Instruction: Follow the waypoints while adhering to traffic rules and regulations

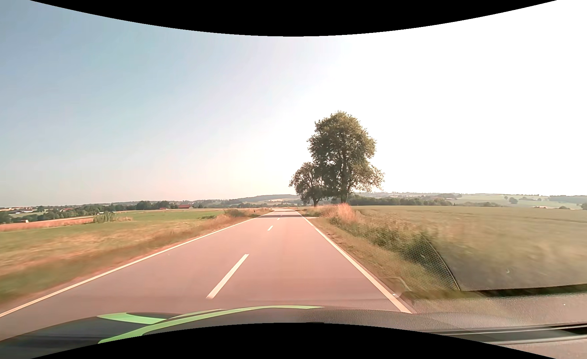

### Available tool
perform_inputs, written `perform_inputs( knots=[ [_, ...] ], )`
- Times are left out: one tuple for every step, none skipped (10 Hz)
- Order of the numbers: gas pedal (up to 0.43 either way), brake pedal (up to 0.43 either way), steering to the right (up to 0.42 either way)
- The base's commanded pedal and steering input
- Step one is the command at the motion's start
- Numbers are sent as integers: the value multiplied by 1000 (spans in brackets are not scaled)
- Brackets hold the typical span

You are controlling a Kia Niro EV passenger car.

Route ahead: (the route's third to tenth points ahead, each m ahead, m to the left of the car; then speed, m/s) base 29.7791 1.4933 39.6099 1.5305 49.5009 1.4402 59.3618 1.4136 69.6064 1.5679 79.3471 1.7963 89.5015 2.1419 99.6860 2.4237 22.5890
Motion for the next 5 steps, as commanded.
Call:
perform_inputs(
  knots=[
    [177, 0, -6],
    [169, 0, -5],
    [169, 0, -5],
    [157, 0, -5],
    [138, 0, -5]
  ],
)
